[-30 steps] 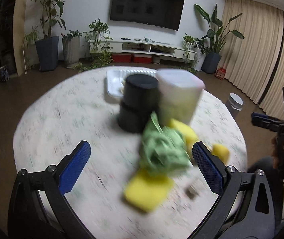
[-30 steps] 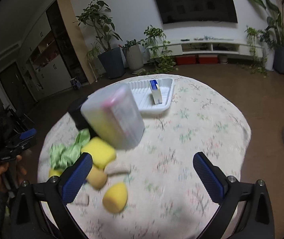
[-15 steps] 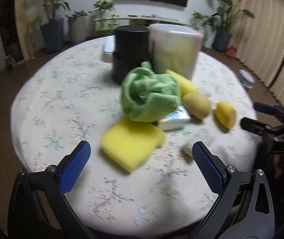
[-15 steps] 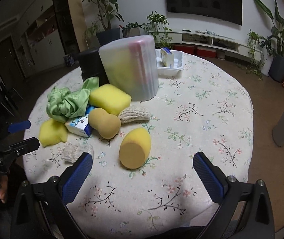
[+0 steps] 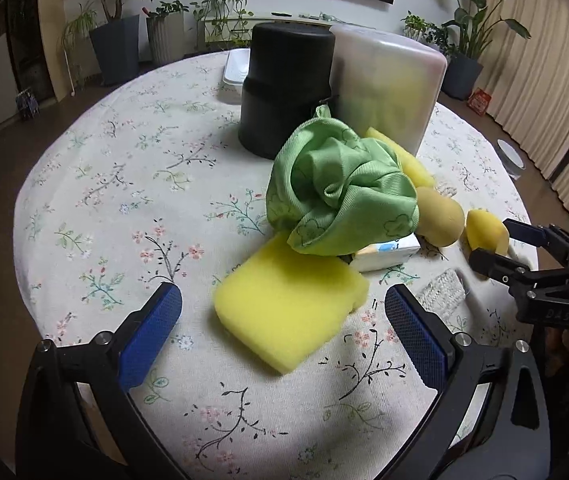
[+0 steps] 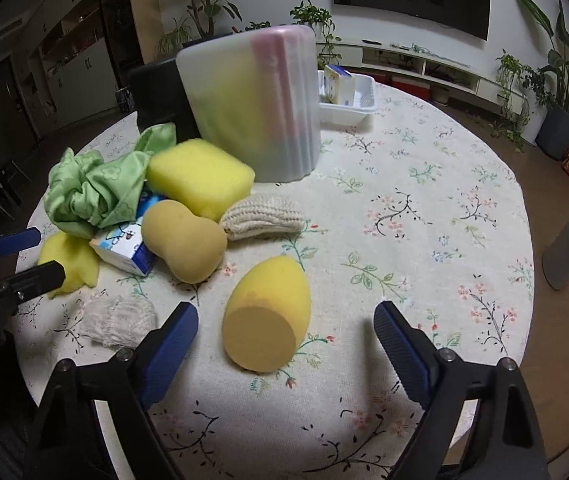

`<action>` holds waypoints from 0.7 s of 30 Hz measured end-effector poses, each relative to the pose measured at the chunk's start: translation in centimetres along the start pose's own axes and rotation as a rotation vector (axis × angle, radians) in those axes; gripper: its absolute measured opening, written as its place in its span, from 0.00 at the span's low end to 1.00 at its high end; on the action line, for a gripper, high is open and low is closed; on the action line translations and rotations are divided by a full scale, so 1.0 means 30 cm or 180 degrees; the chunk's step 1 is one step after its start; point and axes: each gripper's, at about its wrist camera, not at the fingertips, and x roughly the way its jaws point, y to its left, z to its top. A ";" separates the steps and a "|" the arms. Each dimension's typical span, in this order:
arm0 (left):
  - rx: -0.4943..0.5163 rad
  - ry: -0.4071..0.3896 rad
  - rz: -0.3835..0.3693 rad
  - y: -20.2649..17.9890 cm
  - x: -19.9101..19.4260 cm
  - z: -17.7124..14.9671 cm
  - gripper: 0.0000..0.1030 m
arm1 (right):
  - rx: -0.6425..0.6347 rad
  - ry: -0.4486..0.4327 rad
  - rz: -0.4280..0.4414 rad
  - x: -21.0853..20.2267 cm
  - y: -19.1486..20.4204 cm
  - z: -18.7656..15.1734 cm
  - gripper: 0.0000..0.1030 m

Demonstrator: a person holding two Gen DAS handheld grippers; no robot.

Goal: Organize soft objects
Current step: 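Grasp the yellow sponge with the left tool while the right tool grasps the yellow makeup sponge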

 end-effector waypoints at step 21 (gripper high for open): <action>-0.0026 0.0170 0.0199 -0.002 0.085 -0.008 1.00 | -0.0115 -0.0047 -0.0137 0.021 0.035 -0.023 0.91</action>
